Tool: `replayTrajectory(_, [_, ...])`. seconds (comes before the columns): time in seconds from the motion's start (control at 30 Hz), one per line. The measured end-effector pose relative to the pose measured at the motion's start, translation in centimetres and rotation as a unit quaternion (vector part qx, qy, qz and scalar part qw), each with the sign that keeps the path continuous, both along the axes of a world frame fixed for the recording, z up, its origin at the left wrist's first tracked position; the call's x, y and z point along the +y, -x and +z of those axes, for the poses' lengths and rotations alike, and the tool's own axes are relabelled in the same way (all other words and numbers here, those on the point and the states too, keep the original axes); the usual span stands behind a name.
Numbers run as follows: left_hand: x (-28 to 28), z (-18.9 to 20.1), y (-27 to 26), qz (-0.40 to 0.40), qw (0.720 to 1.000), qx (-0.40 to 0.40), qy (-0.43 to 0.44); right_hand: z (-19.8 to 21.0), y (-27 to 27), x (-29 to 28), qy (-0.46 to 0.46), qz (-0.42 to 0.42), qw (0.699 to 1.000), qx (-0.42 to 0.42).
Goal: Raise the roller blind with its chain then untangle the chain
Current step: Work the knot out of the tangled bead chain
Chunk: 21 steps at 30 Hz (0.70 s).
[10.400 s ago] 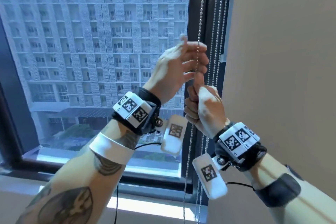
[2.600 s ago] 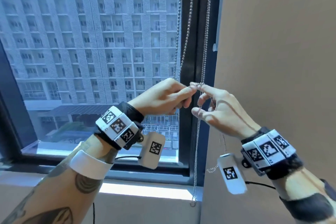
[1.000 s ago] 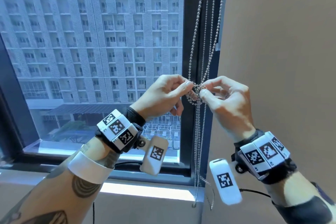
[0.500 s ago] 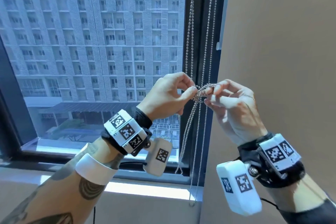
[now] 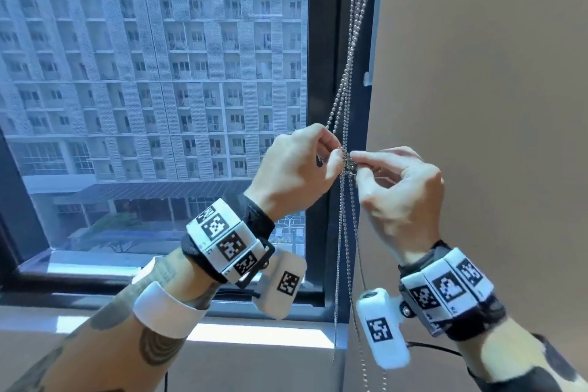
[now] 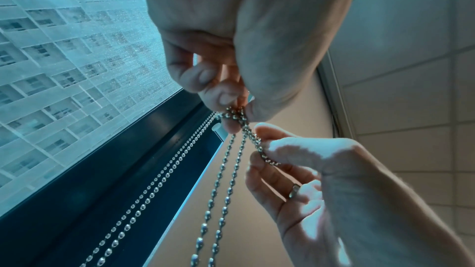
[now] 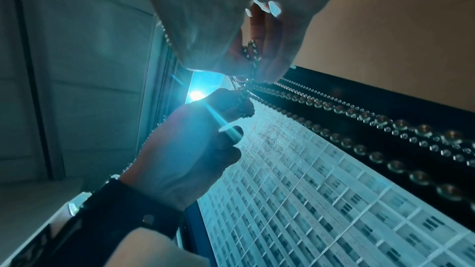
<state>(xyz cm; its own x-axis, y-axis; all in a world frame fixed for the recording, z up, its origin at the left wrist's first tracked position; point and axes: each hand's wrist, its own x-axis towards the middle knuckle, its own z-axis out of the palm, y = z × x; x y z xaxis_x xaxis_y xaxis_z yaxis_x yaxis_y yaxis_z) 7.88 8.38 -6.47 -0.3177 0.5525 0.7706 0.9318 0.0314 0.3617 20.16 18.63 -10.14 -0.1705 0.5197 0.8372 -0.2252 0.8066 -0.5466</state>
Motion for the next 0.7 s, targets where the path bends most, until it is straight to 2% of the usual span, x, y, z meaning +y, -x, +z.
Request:
replayTrajectory(0.13, [0.2,-0.1,0.1,0.025,0.999,-0.011,0.020,-0.2,-0.1,0.6,-0.016,0.053,0.997,0.057])
replayTrajectory(0.23, [-0.1,0.3,0.3,0.008,0.999,-0.019,0.050,-0.1,-0.2,1.2,-0.031,0.078,0.995,0.059])
replayTrajectory(0.33, [-0.2,0.7,0.3,0.005,0.997,-0.010,0.078,-0.1,0.1,1.4,-0.063,0.068,0.995,0.048])
replayTrajectory(0.43, [-0.3,1.2,0.4,-0.038,0.993,0.001,0.113,0.5,0.3,1.5,-0.078,0.065,0.993,0.053])
replayTrajectory(0.53, [-0.8,1.6,0.2,-0.083,0.980,-0.042,0.174,1.6,0.4,1.4,-0.061,0.082,0.994,0.049])
replayTrajectory(0.63, [-0.6,1.3,0.4,-0.099,0.986,-0.055,0.126,2.3,0.3,1.3,-0.085,0.059,0.994,0.043])
replayTrajectory(0.7, [-0.3,1.3,0.6,-0.106,0.986,-0.110,0.062,2.2,0.3,1.3,-0.114,0.022,0.992,0.041])
